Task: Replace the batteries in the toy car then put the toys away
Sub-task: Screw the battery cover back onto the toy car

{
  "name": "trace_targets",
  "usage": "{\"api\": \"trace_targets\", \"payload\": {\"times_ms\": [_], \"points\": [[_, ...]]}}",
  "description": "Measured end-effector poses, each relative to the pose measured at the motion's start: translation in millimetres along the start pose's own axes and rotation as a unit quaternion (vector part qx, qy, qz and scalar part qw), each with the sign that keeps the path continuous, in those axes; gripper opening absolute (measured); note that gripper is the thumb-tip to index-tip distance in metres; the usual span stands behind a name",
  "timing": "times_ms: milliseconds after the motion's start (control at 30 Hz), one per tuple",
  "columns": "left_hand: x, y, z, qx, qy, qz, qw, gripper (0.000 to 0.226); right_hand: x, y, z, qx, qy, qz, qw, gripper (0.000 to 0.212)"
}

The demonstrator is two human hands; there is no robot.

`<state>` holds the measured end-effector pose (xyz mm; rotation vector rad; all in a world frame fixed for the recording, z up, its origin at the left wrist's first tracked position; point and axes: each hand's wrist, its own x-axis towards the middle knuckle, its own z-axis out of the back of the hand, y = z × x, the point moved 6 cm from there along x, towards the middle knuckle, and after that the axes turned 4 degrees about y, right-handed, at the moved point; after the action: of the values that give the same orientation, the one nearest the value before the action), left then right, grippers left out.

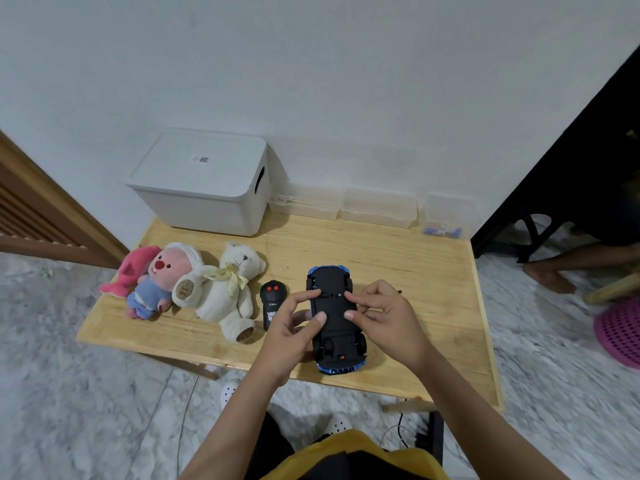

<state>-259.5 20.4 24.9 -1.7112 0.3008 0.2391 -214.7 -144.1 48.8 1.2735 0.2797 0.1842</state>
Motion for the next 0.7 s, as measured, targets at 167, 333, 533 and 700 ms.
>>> {"api": "trace_targets", "payload": {"times_ms": [167,333,533,700], "points": [[3,-5,0,0.019,-0.018,-0.015,1.000,0.023,-5,6,-2,-0.024,-0.028,0.036,0.999,0.023],[4,-11,-3,0.068,-0.013,-0.041,0.997,0.026,-9,8,-4,-0.026,-0.096,0.069,0.993,0.014],[5,-8,-9,0.125,0.019,-0.045,0.991,0.040,-12,-7,-7,-0.024,-0.160,0.025,0.986,0.017],[6,11,1,0.140,-0.008,-0.017,0.990,0.043,-5,-36,0,-0.016,-0.181,-0.005,0.983,0.015]]}}
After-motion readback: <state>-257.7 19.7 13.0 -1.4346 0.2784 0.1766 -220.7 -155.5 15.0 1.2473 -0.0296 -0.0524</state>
